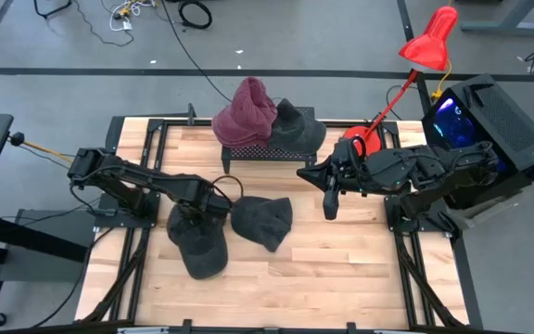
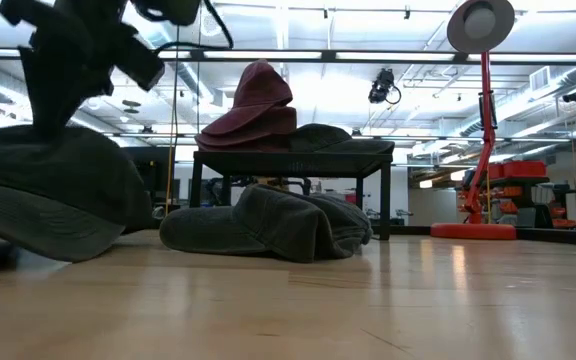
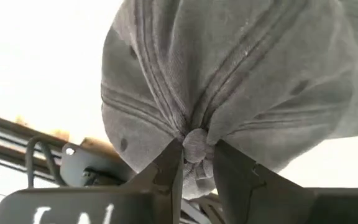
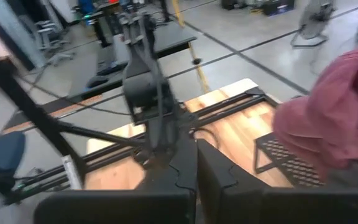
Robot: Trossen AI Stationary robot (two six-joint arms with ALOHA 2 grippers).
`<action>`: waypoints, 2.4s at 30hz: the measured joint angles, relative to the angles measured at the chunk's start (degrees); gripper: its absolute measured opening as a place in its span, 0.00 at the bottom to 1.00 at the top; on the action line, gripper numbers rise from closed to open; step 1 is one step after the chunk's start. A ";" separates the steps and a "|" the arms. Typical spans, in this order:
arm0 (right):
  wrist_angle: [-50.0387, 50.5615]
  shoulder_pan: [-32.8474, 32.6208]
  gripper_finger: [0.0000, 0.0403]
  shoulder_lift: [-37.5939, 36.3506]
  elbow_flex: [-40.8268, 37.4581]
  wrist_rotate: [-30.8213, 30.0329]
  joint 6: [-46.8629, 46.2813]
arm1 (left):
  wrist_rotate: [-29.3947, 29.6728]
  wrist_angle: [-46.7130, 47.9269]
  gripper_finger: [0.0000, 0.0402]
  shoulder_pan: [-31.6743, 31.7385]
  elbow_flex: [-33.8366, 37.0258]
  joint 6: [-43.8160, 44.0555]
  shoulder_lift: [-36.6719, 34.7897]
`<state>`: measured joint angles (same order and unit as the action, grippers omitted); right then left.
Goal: Pick & Place hat
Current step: Put the left black cap on top of the black cap on the shelf
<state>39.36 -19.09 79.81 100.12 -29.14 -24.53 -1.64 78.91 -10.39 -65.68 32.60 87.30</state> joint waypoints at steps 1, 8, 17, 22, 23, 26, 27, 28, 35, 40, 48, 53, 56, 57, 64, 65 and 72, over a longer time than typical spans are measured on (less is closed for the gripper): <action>-0.28 0.00 0.02 0.00 0.00 1.12 0.00 | 0.14 0.75 0.20 0.00 -0.76 0.00 -0.02; -0.84 -0.02 0.02 -0.63 -0.02 4.78 -0.02 | 0.52 3.63 0.19 0.56 -6.50 -0.27 -0.04; -0.82 -0.02 0.02 -5.68 -0.02 4.63 1.42 | 4.80 9.15 0.19 2.15 -17.05 -0.60 -0.06; -0.81 -0.02 0.02 -8.53 -0.02 4.56 3.38 | 6.02 11.13 0.18 3.59 -23.58 -0.76 -0.08; -0.81 -0.02 0.02 -8.95 -0.02 4.55 3.74 | 6.00 11.12 0.18 3.93 -24.86 -0.76 -0.08; -0.70 -0.02 0.02 -10.04 -0.02 4.54 4.28 | 6.08 11.13 0.18 4.59 -29.43 -0.93 -0.08; -0.54 -0.02 0.02 -10.37 -0.02 4.56 4.37 | 6.20 11.13 0.18 4.82 -30.97 -0.98 -0.08; -0.34 -0.02 0.02 -10.61 -0.02 4.55 4.71 | 6.41 11.12 0.18 5.06 -32.47 -0.98 -0.08; 0.16 -0.02 0.02 -11.77 -0.02 4.12 7.67 | 7.69 10.30 0.18 7.12 -42.61 -0.94 -0.08; 0.59 -0.02 0.02 -11.80 -0.02 2.40 9.16 | 7.46 5.32 0.18 8.64 -48.40 -0.91 -0.08; 1.20 0.00 0.02 -11.78 -0.02 2.60 9.20 | 6.46 -2.85 0.17 10.52 -54.00 -2.08 -0.09; 1.52 0.00 0.02 -11.78 -0.02 2.60 9.20 | 1.79 -13.60 0.17 12.52 -54.15 -3.18 -0.04; 1.51 0.00 0.02 -11.78 -0.02 2.60 9.20 | -0.69 -19.24 0.18 13.83 -54.15 -3.32 0.25; 1.47 0.00 0.02 -11.82 -0.02 2.59 9.20 | -1.35 -20.67 0.18 14.29 -54.15 -3.50 0.45; 1.32 -0.01 0.02 -12.73 -0.02 0.13 9.27 | -4.06 -28.57 0.18 17.94 -54.10 -3.91 1.18; 1.33 0.00 0.02 -12.93 -0.02 -0.36 9.35 | -4.26 -30.35 0.18 18.45 -54.10 -3.93 1.42; -1.83 0.00 0.02 -14.22 -0.02 -1.94 11.51 | -6.83 -38.41 0.17 23.41 -54.13 -3.73 2.51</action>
<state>37.53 -19.09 65.59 100.09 -31.08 -13.02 -8.47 40.51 13.02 -119.81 28.87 89.82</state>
